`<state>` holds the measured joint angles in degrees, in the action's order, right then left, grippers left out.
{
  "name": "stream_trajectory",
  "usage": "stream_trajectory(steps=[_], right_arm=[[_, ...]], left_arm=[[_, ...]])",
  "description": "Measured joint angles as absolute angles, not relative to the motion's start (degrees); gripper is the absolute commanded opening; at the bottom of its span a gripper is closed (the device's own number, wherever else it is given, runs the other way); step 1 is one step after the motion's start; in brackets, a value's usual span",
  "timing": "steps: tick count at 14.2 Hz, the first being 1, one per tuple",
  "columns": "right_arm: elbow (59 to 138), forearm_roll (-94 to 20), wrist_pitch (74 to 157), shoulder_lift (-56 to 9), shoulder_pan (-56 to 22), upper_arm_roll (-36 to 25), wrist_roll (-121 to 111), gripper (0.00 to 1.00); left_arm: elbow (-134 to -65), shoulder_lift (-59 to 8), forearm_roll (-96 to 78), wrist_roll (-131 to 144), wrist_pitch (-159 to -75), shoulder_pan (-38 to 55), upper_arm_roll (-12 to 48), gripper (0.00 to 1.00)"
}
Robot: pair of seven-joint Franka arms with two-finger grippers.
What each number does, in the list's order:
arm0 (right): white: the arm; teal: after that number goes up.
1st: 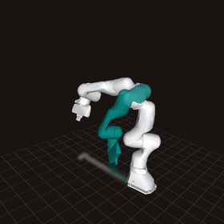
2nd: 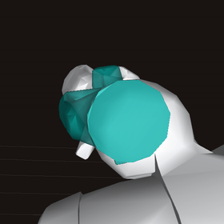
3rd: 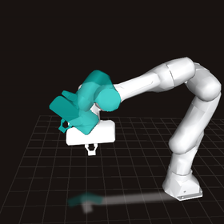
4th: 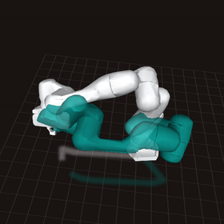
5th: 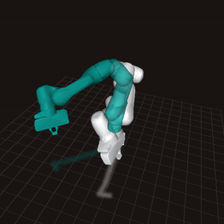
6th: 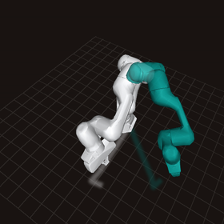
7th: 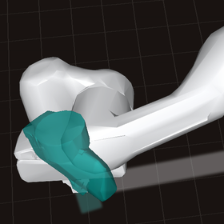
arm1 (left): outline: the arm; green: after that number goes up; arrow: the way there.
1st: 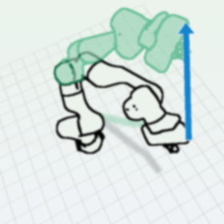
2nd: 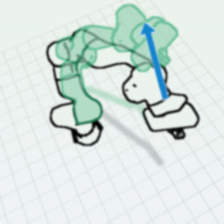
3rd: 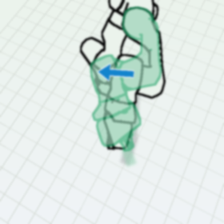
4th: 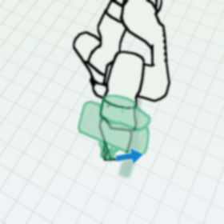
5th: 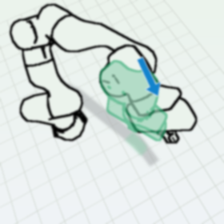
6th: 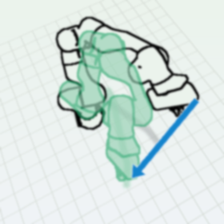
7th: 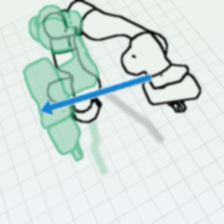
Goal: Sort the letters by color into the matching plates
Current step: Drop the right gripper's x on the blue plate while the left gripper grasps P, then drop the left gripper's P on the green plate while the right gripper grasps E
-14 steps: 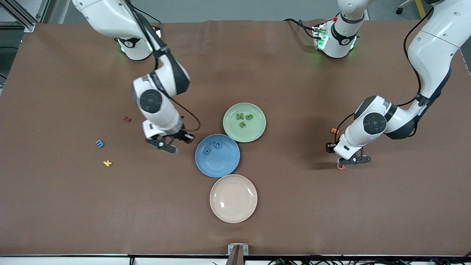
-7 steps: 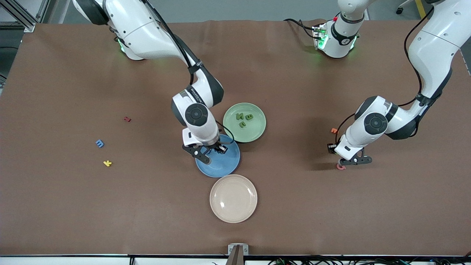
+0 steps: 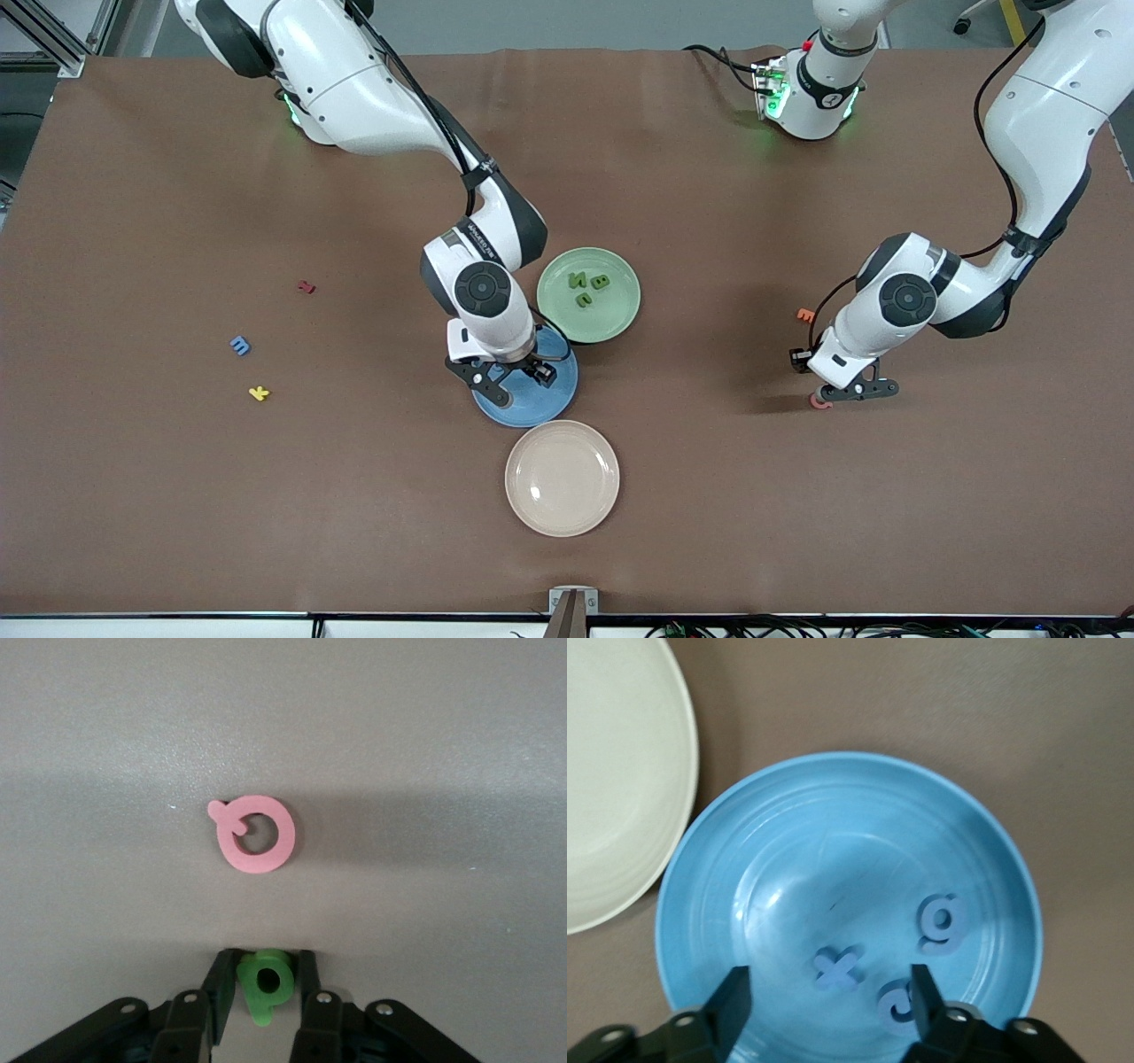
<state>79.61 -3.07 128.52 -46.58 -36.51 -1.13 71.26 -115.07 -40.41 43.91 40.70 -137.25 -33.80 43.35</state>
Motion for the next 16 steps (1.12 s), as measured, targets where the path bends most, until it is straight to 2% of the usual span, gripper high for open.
stream_trajectory(steps=[3,5,9,13,16], right_arm=[[79.4,-3.0,123.4,-46.0,-35.4,-1.7,67.8,1.00],[81.2,-3.0,121.9,-43.7,-33.9,-1.9,63.8,1.00],[92.8,-2.9,121.3,-33.3,-28.9,-2.2,51.9,1.00],[105.8,-2.0,122.2,-22.5,-22.9,-2.4,39.8,1.00],[114.6,-0.7,126.4,-16.8,-17.2,-2.6,28.9,1.00]], left_arm=[[-115.0,-40.5,43.9,40.7,-137.3,-33.7,43.4,0.15],[-114.9,-40.5,43.9,40.7,-137.3,-33.7,43.4,0.12],[-114.7,-40.5,43.9,40.8,-137.2,-33.8,44.0,0.13],[-113.6,-40.3,43.9,45.0,-128.6,-33.8,50.9,0.13],[-113.2,-40.0,43.9,52.1,-122.5,-33.3,57.8,0.13]])
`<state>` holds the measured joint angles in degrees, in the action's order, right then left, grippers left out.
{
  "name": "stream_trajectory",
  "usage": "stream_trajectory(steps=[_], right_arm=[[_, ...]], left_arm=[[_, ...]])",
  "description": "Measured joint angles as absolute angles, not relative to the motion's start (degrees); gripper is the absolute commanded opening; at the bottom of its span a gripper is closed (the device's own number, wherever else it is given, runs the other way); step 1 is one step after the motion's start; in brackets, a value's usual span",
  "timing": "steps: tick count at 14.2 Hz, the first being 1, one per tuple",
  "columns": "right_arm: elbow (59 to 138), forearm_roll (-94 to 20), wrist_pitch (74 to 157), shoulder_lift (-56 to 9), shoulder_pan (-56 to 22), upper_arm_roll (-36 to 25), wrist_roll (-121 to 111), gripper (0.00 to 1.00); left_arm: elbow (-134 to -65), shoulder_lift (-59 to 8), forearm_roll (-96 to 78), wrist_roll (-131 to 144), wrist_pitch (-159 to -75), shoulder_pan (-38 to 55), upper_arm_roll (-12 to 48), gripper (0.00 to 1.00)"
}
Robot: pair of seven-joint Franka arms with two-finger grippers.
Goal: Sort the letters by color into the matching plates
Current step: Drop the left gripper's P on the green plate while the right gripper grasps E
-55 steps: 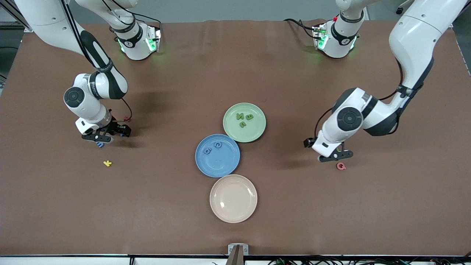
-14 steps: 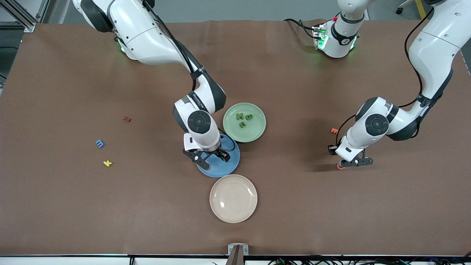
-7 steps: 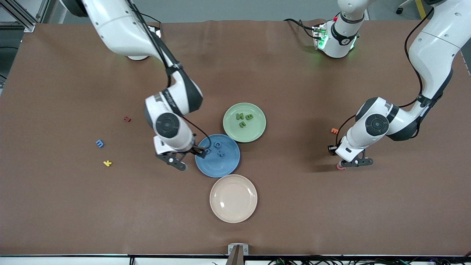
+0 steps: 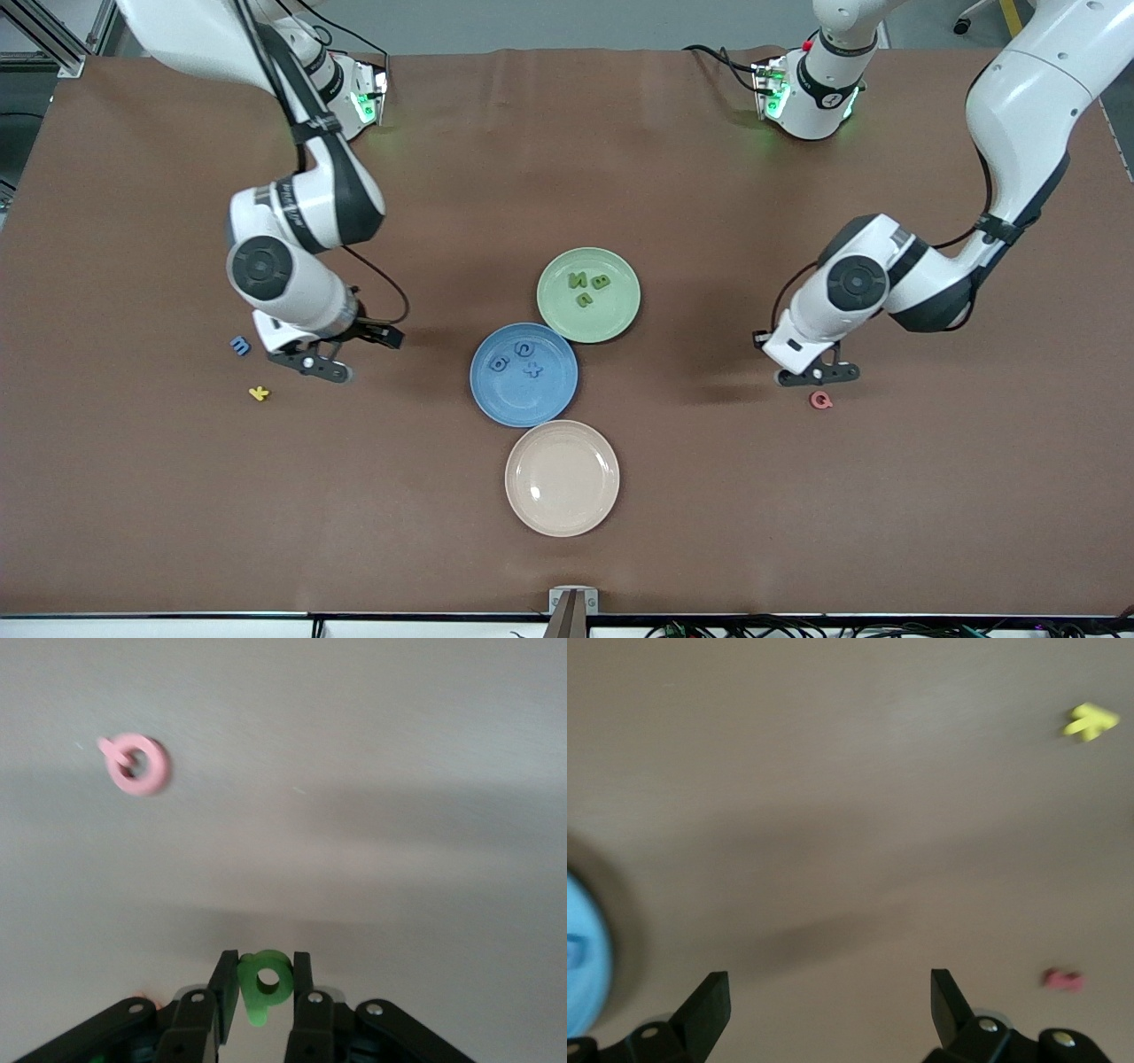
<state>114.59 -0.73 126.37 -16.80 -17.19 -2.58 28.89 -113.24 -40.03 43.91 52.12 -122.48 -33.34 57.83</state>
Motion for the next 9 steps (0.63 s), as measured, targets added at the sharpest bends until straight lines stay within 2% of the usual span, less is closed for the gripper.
stream_trajectory(steps=[4,7,9], right_arm=[[125.2,-0.6,137.3,-13.8,-5.7,-2.8,9.5,1.00],[127.7,-0.5,144.0,-14.7,3.1,-2.8,-5.3,1.00],[127.9,-0.5,148.4,-17.0,7.0,-2.8,-12.0,1.00]], left_arm=[[-113.0,-40.1,43.3,64.7,-121.4,-25.0,60.5,0.13],[-111.5,-40.3,41.6,72.3,-121.4,-15.8,59.9,0.13],[-109.8,-40.4,40.0,74.7,-121.4,-9.4,57.0,0.13]])
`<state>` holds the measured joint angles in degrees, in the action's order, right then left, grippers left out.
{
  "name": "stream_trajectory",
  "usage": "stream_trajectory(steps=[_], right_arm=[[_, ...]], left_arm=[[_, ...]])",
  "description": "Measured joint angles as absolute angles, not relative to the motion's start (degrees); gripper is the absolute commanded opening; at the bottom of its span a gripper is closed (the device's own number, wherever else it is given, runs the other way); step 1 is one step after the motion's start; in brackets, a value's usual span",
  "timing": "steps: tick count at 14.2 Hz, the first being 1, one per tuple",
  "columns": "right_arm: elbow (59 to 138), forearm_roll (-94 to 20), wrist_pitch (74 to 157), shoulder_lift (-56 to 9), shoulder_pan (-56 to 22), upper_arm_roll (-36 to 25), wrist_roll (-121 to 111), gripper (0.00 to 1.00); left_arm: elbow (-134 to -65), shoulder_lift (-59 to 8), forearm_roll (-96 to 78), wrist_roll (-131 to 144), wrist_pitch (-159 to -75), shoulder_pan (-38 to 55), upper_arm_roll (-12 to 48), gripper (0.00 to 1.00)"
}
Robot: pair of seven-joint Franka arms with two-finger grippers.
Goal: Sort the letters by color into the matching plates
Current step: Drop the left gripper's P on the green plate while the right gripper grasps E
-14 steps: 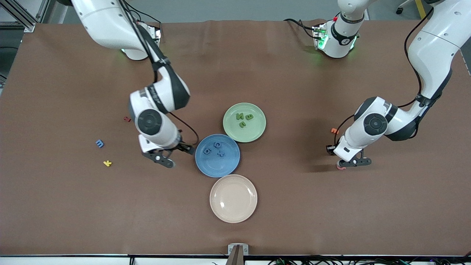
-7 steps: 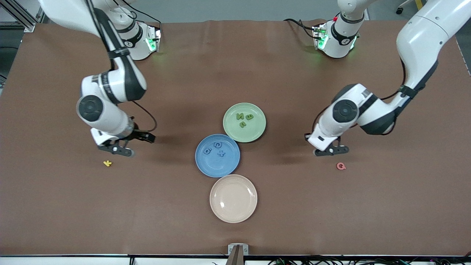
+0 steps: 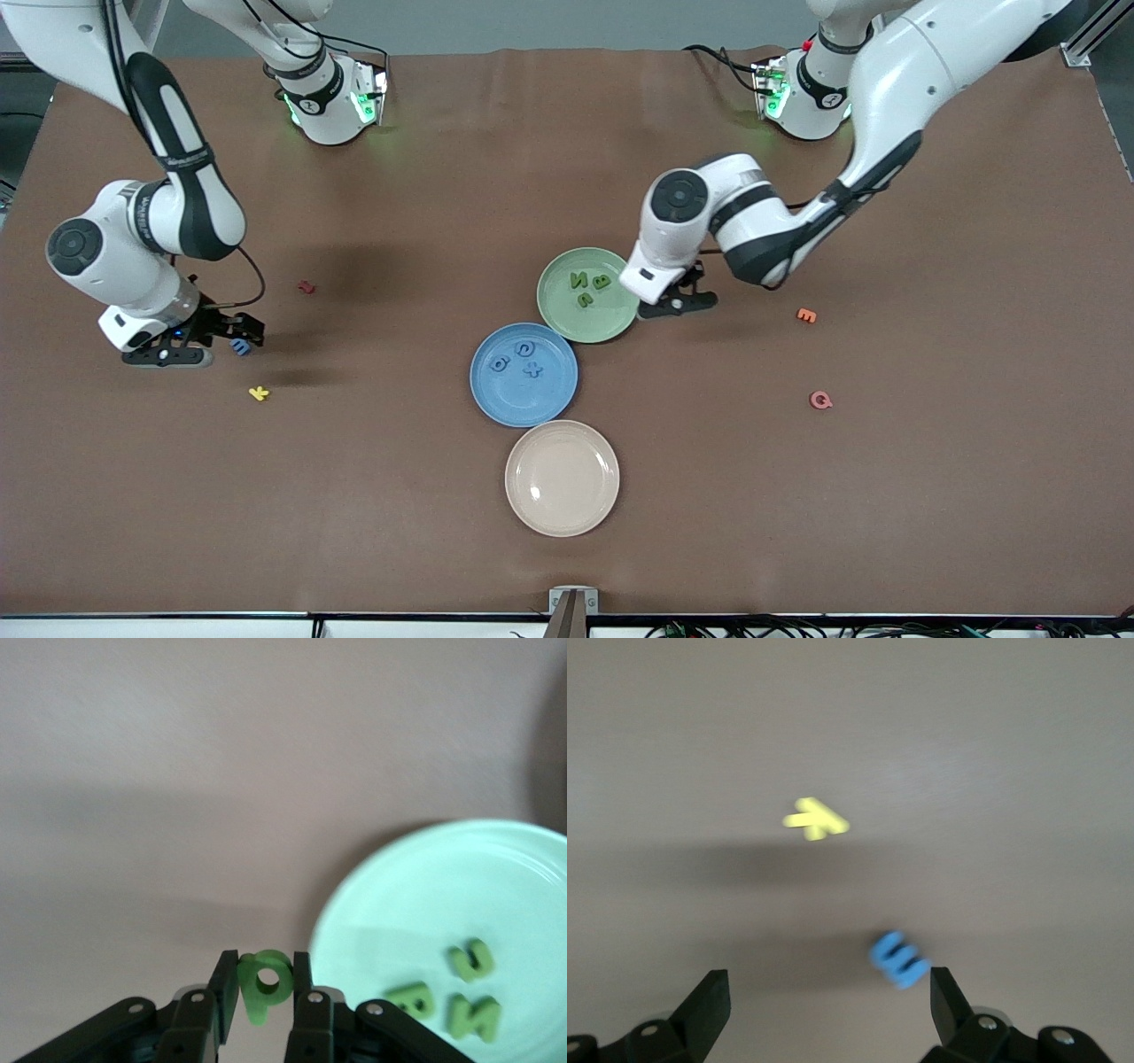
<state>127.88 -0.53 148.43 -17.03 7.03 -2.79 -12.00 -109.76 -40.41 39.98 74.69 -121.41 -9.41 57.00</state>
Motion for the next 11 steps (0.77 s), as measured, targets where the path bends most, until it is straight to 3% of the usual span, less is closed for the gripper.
stream_trajectory(steps=[5,11], right_arm=[[126.9,-0.5,152.9,-23.5,9.5,-2.6,-16.2,1.00],[125.9,-0.1,152.6,-26.2,9.6,-2.4,-27.5,1.00]], left_arm=[[-103.9,-41.8,36.0,75.9,-121.6,5.7,46.2,0.15],[-98.9,-45.8,35.9,76.0,-121.7,8.4,44.5,0.20]])
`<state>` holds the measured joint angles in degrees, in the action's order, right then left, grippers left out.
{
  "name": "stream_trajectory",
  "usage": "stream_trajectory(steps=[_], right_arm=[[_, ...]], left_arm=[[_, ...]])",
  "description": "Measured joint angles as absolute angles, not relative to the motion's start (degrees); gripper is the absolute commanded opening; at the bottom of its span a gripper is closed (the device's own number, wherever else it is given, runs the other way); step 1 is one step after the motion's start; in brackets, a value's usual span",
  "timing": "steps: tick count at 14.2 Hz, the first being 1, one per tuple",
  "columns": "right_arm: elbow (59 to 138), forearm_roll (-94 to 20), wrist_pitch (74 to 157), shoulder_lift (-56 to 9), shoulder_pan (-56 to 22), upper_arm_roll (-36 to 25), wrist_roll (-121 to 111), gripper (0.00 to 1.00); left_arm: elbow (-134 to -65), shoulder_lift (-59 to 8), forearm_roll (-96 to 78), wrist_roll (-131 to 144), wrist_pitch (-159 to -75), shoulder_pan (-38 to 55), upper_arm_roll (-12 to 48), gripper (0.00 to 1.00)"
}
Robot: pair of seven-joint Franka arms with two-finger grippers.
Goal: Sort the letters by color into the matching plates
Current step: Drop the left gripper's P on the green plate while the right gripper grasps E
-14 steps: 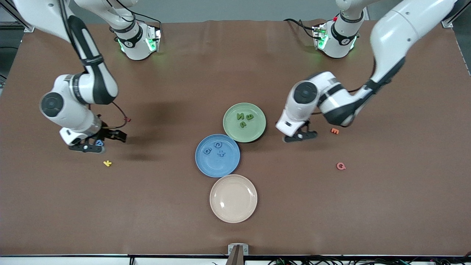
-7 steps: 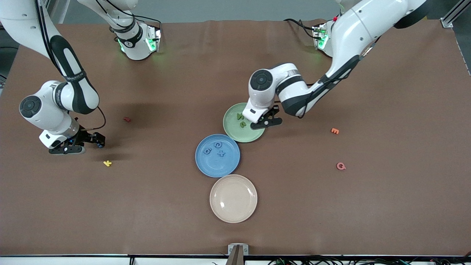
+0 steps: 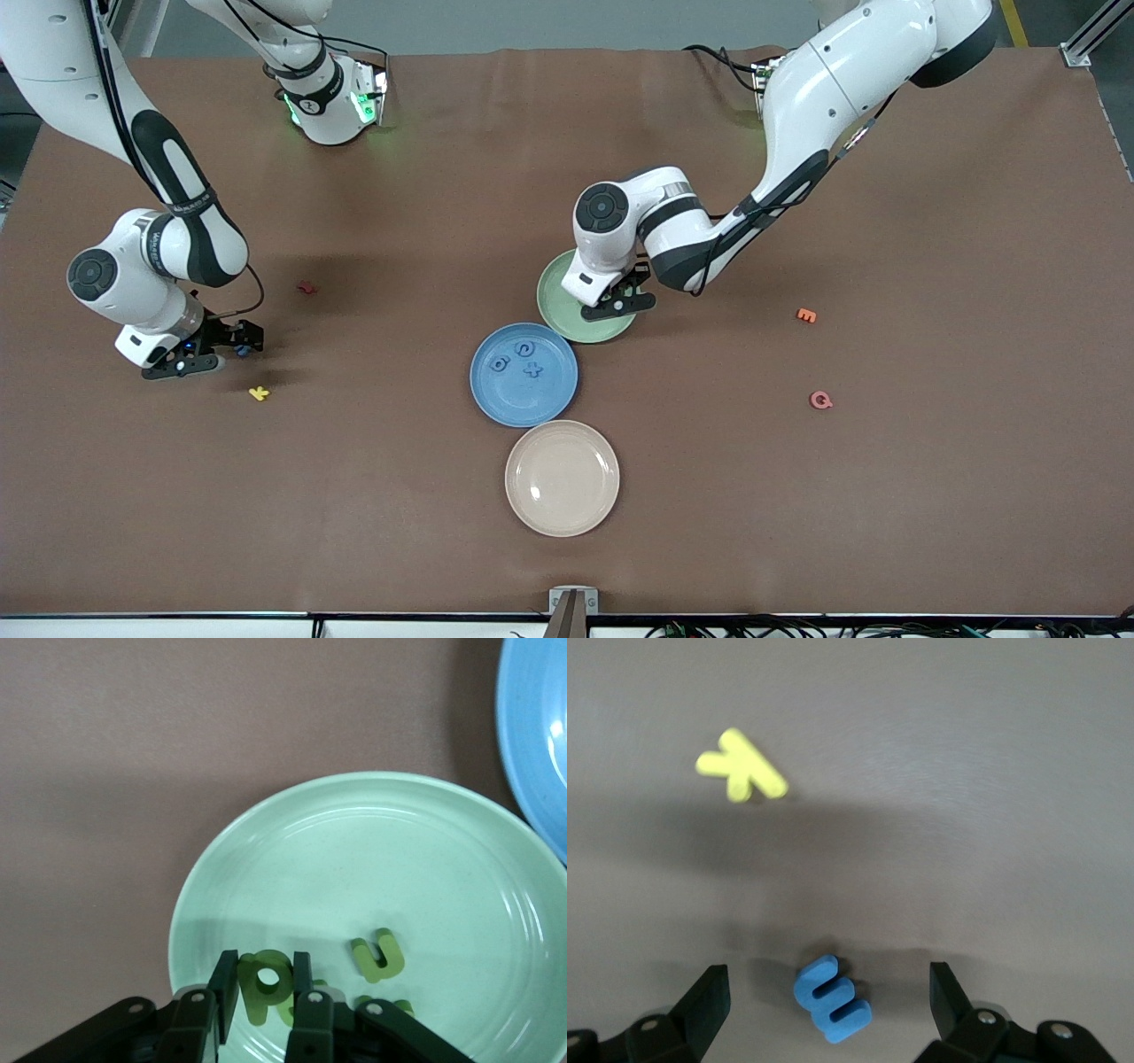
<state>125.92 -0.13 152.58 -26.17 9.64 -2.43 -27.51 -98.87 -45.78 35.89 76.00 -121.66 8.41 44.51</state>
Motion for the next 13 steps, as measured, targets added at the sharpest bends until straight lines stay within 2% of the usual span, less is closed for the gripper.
stream_trajectory(steps=[5,6,7,8,9,10,11,13], right_arm=[[125.7,-0.1,151.9,-26.7,10.5,-2.4,-36.9,0.99],[125.7,0.0,151.8,-26.8,10.5,-2.3,-37.2,0.98],[125.7,0.0,151.8,-26.8,10.5,-2.3,-37.4,0.96],[125.7,0.0,151.8,-26.8,10.5,-2.3,-37.6,0.93],[125.7,0.0,151.7,-26.8,10.5,-2.3,-37.8,0.90],[125.7,0.0,151.7,-26.9,10.5,-2.3,-38.0,0.87],[125.7,0.0,151.7,-27.0,10.5,-2.2,-38.2,0.82],[125.7,0.0,151.7,-27.1,10.5,-2.2,-38.7,0.64]], left_arm=[[-96.9,-46.8,35.9,76.0,-125.5,11.0,41.1,0.26],[-96.8,-46.8,35.9,76.0,-126.0,11.6,40.4,0.33],[-96.7,-46.8,35.9,76.0,-126.2,12.0,39.9,0.50],[-96.3,-46.8,35.9,76.0,-126.3,12.1,39.8,0.74],[-96.0,-46.8,35.9,75.7,-126.3,12.1,39.8,0.89],[-95.6,-46.8,35.9,75.5,-126.3,12.1,39.7,0.98],[-95.4,-46.8,35.9,75.4,-126.3,12.1,39.7,0.99],[-95.1,-46.8,35.9,75.4,-126.3,12.0,39.6,0.99]])
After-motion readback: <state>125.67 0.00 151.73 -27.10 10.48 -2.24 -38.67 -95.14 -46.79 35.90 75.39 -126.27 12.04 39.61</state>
